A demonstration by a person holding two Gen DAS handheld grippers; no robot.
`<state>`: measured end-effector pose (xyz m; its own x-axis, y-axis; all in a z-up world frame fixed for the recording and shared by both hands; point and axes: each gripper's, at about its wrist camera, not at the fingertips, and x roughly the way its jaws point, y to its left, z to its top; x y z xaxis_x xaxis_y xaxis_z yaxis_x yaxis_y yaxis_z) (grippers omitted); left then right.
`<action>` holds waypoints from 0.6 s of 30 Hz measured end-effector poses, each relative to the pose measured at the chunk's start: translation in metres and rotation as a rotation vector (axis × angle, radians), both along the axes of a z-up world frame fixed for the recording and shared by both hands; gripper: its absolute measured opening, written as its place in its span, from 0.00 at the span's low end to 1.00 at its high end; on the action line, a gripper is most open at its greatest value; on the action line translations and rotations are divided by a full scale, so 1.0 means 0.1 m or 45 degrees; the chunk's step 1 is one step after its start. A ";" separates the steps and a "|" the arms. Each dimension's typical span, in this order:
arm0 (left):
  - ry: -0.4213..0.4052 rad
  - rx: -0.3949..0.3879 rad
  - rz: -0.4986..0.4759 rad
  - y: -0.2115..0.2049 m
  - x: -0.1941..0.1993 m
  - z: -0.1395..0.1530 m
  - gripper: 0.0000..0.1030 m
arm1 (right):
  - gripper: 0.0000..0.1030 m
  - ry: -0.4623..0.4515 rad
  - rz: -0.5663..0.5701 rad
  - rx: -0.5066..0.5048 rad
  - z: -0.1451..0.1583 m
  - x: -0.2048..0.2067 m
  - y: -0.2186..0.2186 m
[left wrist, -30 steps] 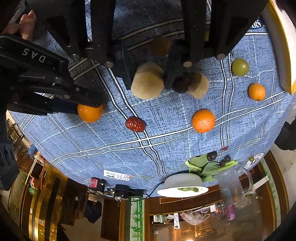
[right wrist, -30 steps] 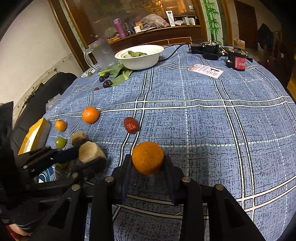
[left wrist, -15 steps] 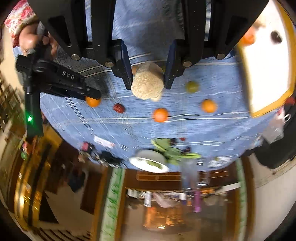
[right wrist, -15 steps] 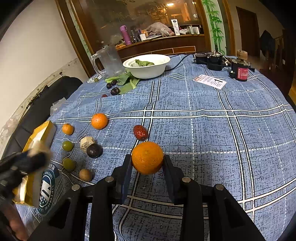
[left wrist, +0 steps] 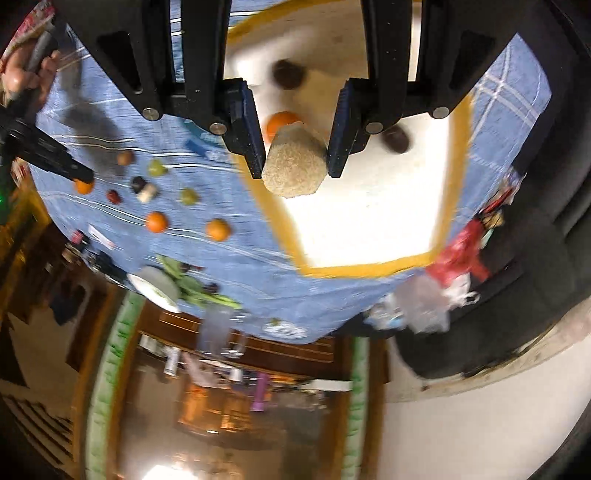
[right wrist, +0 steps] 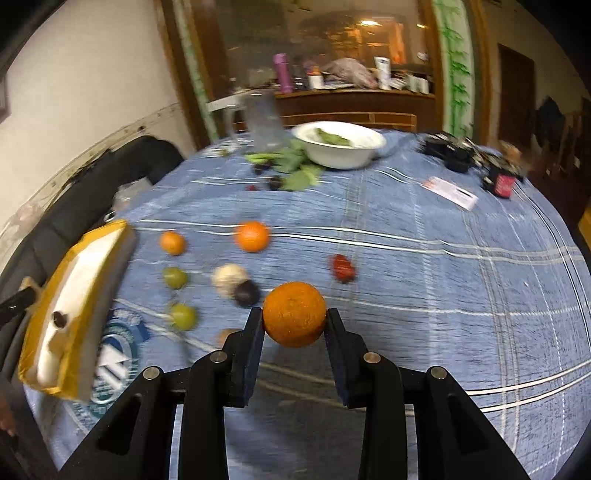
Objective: Organize fruits
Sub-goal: 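Carry both to the tray and release the cylinder from the left tool while the right holds the tangerine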
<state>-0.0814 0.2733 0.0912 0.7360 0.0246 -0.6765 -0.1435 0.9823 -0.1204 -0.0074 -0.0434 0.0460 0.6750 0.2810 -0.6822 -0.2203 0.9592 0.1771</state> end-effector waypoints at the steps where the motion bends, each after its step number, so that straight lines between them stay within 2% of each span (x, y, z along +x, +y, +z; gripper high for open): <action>1: 0.008 -0.013 0.022 0.08 -0.03 -0.03 0.33 | 0.35 -0.006 0.022 -0.006 0.03 -0.02 0.08; 8: 0.062 -0.053 0.120 0.42 -0.14 -0.23 0.33 | 0.35 -0.047 0.282 -0.023 0.34 -0.18 0.98; 12: 0.094 -0.069 0.132 0.50 -0.13 -0.34 0.33 | 0.35 -0.024 0.423 -0.006 0.36 -0.25 1.47; 18: 0.112 -0.057 0.135 0.54 -0.11 -0.43 0.33 | 0.36 0.016 0.548 -0.022 0.26 -0.22 2.08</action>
<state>-0.0925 0.3270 0.0485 0.6687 0.0675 -0.7405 -0.2581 0.9550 -0.1460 -0.0294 0.1644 0.0721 0.4902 0.5237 -0.6967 -0.5987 0.7833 0.1675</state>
